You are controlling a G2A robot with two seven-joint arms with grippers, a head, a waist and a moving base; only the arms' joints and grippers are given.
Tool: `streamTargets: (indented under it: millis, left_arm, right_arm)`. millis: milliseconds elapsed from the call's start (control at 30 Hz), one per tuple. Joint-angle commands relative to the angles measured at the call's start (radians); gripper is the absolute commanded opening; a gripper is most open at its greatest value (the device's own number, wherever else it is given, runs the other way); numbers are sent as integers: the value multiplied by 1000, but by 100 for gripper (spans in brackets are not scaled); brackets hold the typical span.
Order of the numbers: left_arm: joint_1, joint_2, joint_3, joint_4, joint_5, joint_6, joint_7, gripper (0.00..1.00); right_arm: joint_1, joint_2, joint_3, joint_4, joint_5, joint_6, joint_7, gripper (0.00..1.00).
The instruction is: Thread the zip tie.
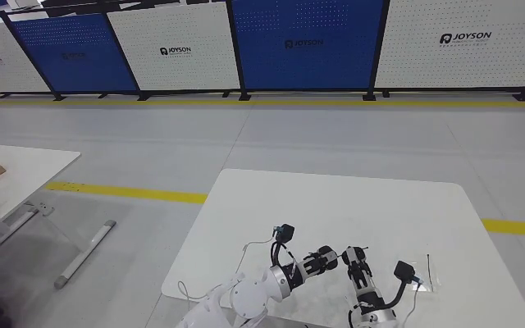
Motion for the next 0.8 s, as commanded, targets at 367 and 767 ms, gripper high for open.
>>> streamTargets:
  millis: [367, 767]
  left_arm:
    - [6, 1, -7, -13, 5, 5, 1, 0]
    - [13, 3, -12, -19, 7, 2, -7, 0]
  right_arm:
    - [-5, 0, 9, -4, 28, -22, 3, 0]
    - [-5, 0, 9, -4, 28, -22, 3, 0]
